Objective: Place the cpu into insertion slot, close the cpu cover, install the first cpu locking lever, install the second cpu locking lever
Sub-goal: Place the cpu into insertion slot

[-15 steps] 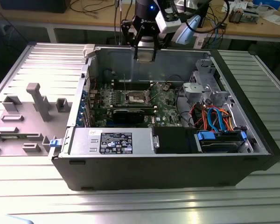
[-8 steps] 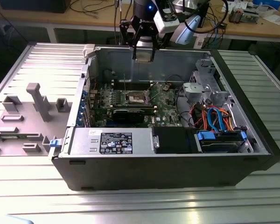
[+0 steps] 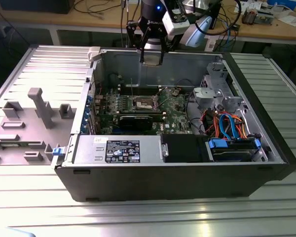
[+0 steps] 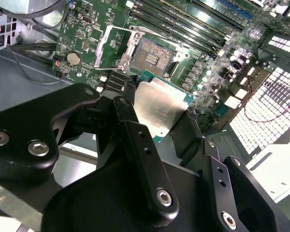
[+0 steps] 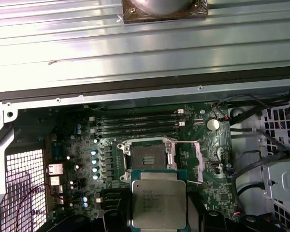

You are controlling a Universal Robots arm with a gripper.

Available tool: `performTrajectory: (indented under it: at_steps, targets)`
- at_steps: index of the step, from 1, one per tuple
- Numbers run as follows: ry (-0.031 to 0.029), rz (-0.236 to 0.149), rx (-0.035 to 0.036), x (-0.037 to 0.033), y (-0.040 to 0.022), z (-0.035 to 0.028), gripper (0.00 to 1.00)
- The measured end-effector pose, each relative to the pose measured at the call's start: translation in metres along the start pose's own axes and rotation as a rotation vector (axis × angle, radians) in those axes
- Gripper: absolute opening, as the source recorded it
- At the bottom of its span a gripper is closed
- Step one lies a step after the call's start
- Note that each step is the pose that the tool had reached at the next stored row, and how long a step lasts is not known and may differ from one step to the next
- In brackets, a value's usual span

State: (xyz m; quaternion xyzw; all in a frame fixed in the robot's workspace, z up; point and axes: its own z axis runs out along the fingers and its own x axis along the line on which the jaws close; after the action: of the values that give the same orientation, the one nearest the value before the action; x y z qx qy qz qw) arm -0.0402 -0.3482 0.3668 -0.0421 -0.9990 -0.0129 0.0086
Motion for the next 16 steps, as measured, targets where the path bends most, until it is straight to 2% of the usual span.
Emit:
performTrajectory:
  at_steps: [8, 16]
  targets:
    - [-0.0022, 0.089, -0.0016, 0.0002, 0.0000, 0.0004, 0.55]
    - [-0.0024, 0.093, -0.0018, 0.0010, -0.0001, 0.0005, 0.55]
